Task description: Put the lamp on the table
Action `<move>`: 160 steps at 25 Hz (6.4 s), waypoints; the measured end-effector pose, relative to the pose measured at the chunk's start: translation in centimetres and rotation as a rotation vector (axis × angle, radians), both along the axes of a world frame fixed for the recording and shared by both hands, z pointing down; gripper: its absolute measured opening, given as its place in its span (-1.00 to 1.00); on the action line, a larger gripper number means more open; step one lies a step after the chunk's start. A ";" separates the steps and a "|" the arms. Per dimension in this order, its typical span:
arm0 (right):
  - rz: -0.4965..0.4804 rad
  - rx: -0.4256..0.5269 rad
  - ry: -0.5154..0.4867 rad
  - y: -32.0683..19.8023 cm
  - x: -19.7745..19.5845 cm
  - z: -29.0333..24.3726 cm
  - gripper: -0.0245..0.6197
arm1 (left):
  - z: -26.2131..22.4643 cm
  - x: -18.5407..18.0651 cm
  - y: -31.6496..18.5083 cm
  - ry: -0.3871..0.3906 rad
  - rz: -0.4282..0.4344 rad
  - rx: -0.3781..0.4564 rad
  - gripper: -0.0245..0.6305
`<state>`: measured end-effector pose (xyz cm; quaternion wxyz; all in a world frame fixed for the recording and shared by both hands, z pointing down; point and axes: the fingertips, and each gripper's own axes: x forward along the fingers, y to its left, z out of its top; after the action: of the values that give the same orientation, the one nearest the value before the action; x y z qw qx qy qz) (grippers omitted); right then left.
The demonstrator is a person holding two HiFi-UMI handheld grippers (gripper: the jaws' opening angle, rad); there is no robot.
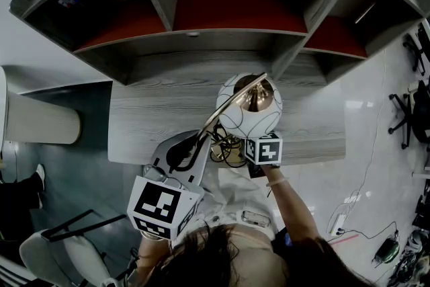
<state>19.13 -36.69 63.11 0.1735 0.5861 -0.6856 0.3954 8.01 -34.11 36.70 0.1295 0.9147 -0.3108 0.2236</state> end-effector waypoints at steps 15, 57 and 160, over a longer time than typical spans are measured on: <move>-0.035 0.021 -0.001 -0.2 -0.1 -0.4 -0.76 | 0.3 0.6 1.3 0.005 0.019 0.004 -0.83; 0.046 -0.750 0.368 15.5 7.4 2.1 -0.76 | 1.1 -0.8 3.0 0.038 -0.105 0.025 -0.82; -0.066 0.340 0.114 22.7 -7.7 -12.6 -0.82 | 0.4 -11.4 23.8 0.183 -0.240 -0.035 -0.88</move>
<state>11.47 -14.00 50.46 0.1234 0.6058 -0.7504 0.2339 -3.37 -10.36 37.07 0.1988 0.8852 -0.4007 0.1277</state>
